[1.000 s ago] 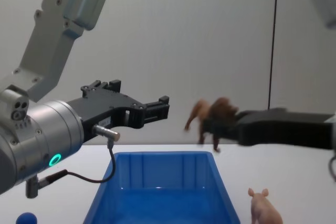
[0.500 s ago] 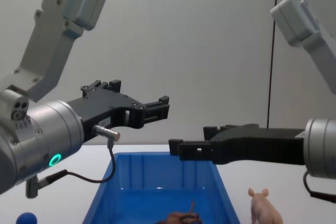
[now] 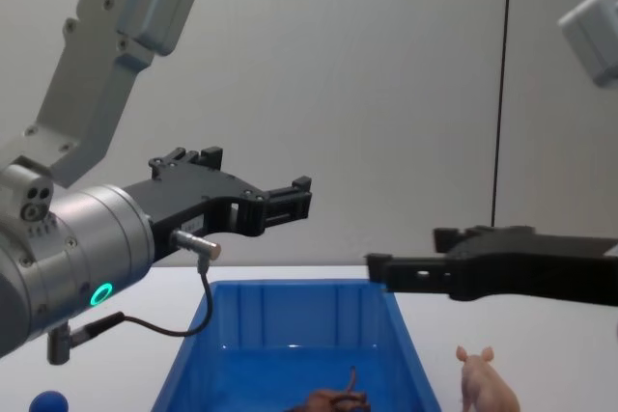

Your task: Pick up the two dolls from the table and place them into the box.

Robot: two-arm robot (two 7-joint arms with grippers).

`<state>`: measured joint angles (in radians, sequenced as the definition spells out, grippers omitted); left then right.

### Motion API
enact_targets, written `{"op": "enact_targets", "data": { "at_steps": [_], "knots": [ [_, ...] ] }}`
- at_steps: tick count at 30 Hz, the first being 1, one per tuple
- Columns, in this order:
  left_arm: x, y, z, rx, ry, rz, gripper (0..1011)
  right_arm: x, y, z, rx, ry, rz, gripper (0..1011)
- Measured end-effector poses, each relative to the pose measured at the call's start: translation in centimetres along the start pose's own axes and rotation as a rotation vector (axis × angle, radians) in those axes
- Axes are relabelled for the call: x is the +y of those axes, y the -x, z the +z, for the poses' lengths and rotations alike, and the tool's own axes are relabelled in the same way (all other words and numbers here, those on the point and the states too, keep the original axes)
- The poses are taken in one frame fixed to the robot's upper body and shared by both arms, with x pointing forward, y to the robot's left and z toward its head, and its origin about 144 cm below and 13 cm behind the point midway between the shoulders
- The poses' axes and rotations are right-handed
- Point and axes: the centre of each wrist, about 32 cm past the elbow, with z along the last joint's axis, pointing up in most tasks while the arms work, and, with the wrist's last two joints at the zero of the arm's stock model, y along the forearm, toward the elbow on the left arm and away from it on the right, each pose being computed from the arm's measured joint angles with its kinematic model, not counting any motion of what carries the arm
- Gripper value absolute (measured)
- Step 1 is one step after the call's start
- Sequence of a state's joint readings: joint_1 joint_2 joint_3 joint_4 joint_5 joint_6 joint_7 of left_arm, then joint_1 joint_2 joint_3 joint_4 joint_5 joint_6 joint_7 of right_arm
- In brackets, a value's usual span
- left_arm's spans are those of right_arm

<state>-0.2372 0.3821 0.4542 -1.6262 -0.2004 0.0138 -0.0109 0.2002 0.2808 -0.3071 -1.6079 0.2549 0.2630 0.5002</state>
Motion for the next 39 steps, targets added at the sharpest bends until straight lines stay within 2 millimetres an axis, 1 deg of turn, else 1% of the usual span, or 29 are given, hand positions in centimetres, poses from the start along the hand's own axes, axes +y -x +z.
{"op": "enact_targets", "data": {
  "at_steps": [5, 10, 19, 29, 39],
  "knots": [
    [0.0, 0.0, 0.0, 0.0, 0.0, 0.0, 1001, -1.1, -0.1, -0.4, 0.001, 0.002, -0.052, 1001],
    [0.0, 0.0, 0.0, 0.0, 0.0, 0.0, 1001, -2.3, 0.0, -1.1, 0.004, 0.024, -0.108, 1001],
    [0.0, 0.0, 0.0, 0.0, 0.0, 0.0, 1001, -3.6, 0.4, -2.5, 0.021, 0.083, -0.183, 1001],
    [0.0, 0.0, 0.0, 0.0, 0.0, 0.0, 1001, -3.9, 0.4, -3.9, 0.054, 0.149, -0.229, 1001],
    [0.0, 0.0, 0.0, 0.0, 0.0, 0.0, 1001, -3.1, 0.2, -5.1, 0.109, 0.203, -0.236, 1001]
  ]
}}
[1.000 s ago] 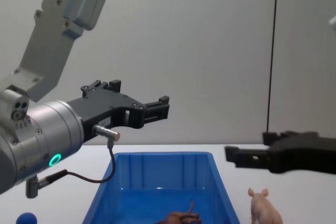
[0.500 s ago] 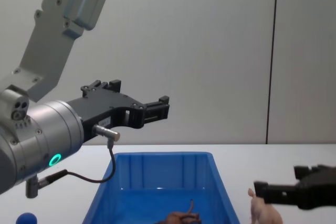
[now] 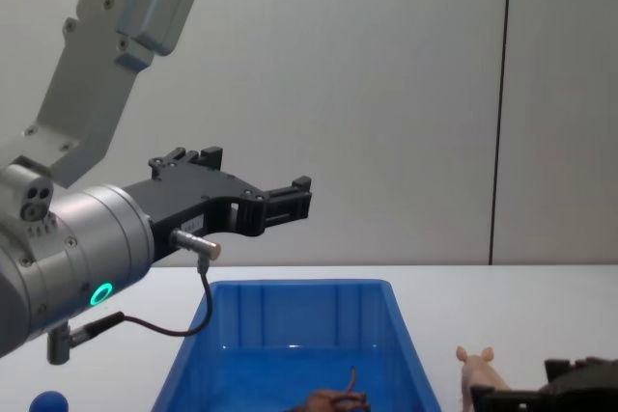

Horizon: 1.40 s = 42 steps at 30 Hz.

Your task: Pick up the two dolls from the table and place them into the box.

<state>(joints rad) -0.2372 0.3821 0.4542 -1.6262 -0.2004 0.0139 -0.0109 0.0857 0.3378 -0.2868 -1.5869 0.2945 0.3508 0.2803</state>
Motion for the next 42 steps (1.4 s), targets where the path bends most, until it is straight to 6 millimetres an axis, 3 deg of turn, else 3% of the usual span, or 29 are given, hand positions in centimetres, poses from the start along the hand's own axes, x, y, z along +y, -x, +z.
{"op": "enact_targets", "data": {
  "at_steps": [4, 8, 26, 42],
  "knots": [
    [0.0, 0.0, 0.0, 0.0, 0.0, 0.0, 1001, 0.5, 0.1, -0.2, 0.017, 0.016, 0.007, 998],
    [0.0, 0.0, 0.0, 0.0, 0.0, 0.0, 1001, 1.0, 0.1, -0.4, 0.032, 0.028, 0.012, 925],
    [0.0, 0.0, 0.0, 0.0, 0.0, 0.0, 1001, 2.5, 0.1, -0.5, 0.077, 0.049, -0.004, 382],
    [0.0, 0.0, 0.0, 0.0, 0.0, 0.0, 1001, 2.0, 0.2, 1.5, 0.025, -0.078, -0.041, 379]
  ]
}}
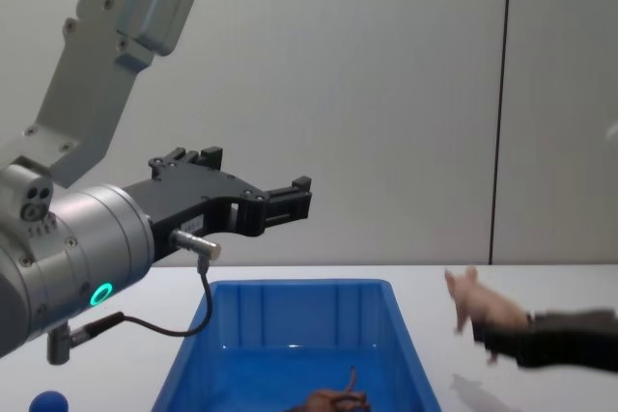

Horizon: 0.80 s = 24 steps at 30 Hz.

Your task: Pick up the two dolls from the table and place them into the box.

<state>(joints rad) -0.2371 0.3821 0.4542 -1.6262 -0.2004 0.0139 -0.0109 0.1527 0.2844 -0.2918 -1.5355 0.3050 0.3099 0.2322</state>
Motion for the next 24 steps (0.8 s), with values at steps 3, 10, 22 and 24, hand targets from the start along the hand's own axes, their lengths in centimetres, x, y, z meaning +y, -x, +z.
{"op": "enact_targets", "data": {
  "at_steps": [3, 10, 22, 24],
  "knots": [
    [0.0, 0.0, 0.0, 0.0, 0.0, 0.0, 1001, -0.2, 0.1, 1.1, -0.02, -0.045, 0.017, 379],
    [0.0, 0.0, 0.0, 0.0, 0.0, 0.0, 1001, -0.2, 0.6, 3.2, -0.048, -0.105, 0.077, 379],
    [0.0, 0.0, 0.0, 0.0, 0.0, 0.0, 1001, 1.3, 2.6, 5.5, -0.062, -0.101, 0.197, 379],
    [0.0, 0.0, 0.0, 0.0, 0.0, 0.0, 1001, 1.8, 3.1, 5.6, -0.061, -0.089, 0.212, 381]
  ]
}}
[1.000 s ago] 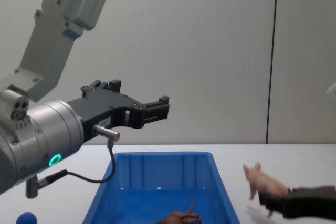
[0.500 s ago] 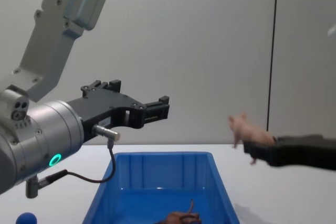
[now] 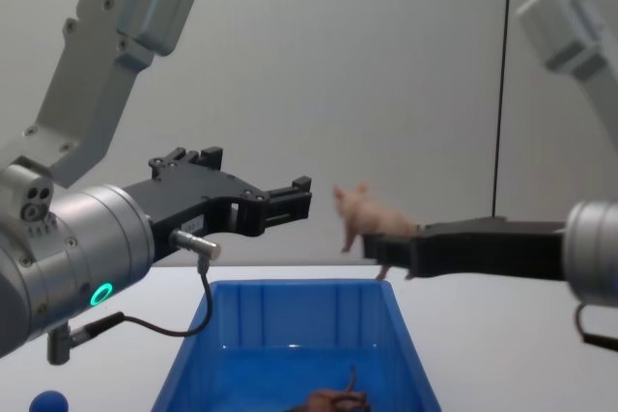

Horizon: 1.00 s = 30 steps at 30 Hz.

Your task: Pick up the two dolls from the table and place them into the box.

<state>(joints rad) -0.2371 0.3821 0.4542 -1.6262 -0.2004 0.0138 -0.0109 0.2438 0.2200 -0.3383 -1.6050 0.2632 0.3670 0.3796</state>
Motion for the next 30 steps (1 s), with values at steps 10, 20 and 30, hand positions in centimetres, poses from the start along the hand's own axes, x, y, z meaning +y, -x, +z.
{"op": "enact_targets", "data": {
  "at_steps": [10, 20, 30],
  "knots": [
    [0.0, 0.0, 0.0, 0.0, 0.0, 0.0, 1001, 1.9, 1.0, -0.2, 0.008, 0.045, 0.04, 700],
    [0.0, 0.0, 0.0, 0.0, 0.0, 0.0, 1001, 1.8, 0.7, -0.4, 0.006, 0.056, 0.038, 976],
    [0.0, 0.0, 0.0, 0.0, 0.0, 0.0, 1001, -0.2, -0.7, -1.0, -0.003, 0.04, 0.013, 1001]
  ]
}}
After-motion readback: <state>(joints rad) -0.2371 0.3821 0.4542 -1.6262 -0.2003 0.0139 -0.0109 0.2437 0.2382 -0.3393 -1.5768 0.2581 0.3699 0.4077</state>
